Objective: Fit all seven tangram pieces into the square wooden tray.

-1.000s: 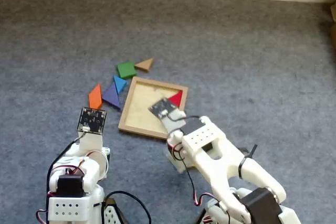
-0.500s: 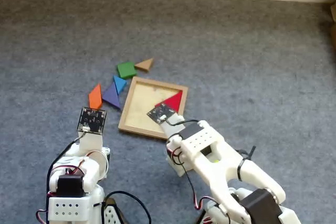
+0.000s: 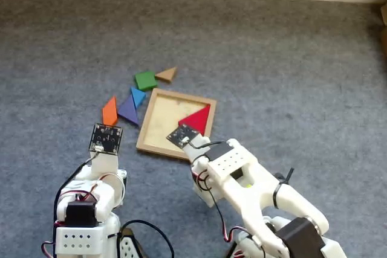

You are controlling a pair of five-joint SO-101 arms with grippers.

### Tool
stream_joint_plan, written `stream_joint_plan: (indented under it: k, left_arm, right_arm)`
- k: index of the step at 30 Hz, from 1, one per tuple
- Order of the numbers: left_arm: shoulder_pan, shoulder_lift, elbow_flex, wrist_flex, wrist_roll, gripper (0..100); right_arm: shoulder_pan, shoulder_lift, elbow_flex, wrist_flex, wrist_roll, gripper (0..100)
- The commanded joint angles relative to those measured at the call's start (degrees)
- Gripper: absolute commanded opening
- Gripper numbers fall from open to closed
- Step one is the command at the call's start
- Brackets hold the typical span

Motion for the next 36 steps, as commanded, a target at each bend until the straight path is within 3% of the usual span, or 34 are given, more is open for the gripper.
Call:
stream_joint_plan:
  k: [1,12,17,23,30,36]
  left_arm:
    - [-0.57,0.13,1.19,0.18,0.18,1]
    - [-0.57,0.13,1.19,0.18,0.18,1]
    - [-0.57,0.13,1.19,0.18,0.18,1]
    - [-0.57,0.13,1.19,0.18,0.18,1]
    - [-0.57,0.13,1.19,0.18,0.18,1]
    - [-0.57,0.13,1.19,0.18,0.18,1]
  right_arm:
    - [1.54,-1.54,0.22,1.10,2.20,33.1]
    - [3.47,-1.45,0.40,-1.80,2.20,32.7]
    - [3.47,-1.45,0.40,-1.98,2.20,25.0]
    - [3.82,-2.07,0.40,-1.63,2.29,23.8]
    - [7.52,-3.82,-3.30,5.93,3.34,23.8]
    - [7.52,-15.52,-3.74,9.63,4.22,23.8]
